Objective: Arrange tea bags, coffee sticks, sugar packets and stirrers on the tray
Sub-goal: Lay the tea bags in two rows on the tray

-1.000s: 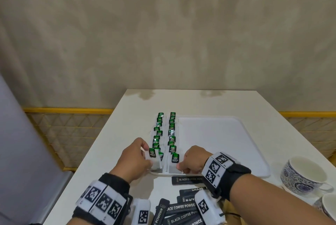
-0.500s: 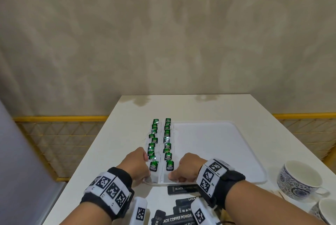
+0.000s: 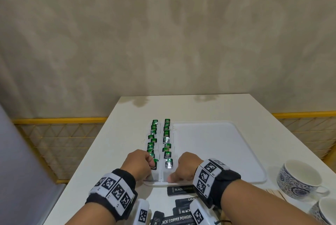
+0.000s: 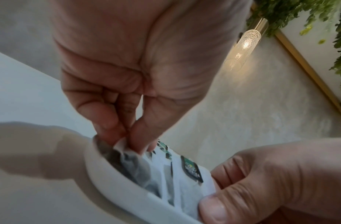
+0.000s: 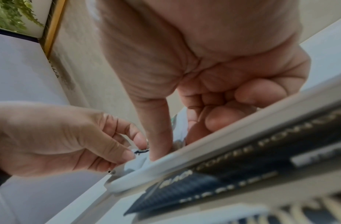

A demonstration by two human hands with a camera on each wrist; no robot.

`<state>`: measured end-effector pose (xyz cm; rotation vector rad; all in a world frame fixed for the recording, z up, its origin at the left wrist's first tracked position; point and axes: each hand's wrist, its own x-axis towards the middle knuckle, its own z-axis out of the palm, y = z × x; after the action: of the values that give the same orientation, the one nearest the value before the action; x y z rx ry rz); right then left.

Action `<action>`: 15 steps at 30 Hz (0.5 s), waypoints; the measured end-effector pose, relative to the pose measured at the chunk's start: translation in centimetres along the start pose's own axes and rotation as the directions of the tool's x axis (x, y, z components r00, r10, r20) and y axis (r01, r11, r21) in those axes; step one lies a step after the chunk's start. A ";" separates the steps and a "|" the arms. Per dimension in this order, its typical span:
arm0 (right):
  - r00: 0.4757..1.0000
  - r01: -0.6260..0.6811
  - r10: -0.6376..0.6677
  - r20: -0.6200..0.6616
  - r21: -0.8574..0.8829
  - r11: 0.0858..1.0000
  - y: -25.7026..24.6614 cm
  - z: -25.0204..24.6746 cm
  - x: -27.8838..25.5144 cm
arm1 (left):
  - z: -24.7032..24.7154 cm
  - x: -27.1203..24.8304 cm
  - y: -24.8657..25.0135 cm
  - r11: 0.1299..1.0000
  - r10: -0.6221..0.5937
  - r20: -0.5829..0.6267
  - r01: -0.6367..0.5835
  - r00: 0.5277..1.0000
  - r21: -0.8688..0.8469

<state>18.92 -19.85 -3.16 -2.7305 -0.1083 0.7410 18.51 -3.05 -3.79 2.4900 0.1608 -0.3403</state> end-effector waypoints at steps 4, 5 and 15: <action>1.000 0.021 -0.021 0.001 0.031 0.999 0.3 -0.1 0.1 | 0.1 0.0 -0.5 0.999 0.018 -0.023 -0.019 1.000 -0.038; 0.999 0.037 -0.037 0.002 0.041 0.998 0.4 -0.2 -0.1 | 0.0 0.0 -0.7 0.999 0.024 -0.021 -0.024 1.000 -0.035; 1.000 0.012 -0.010 -0.023 0.075 0.997 0.6 0.8 -0.1 | 0.3 -0.3 -1.3 0.996 0.069 -0.030 -0.067 0.997 0.050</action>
<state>18.45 -20.22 -3.99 -2.6642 -0.0887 0.6963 17.93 -2.23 -4.69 2.5432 0.0813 -0.2793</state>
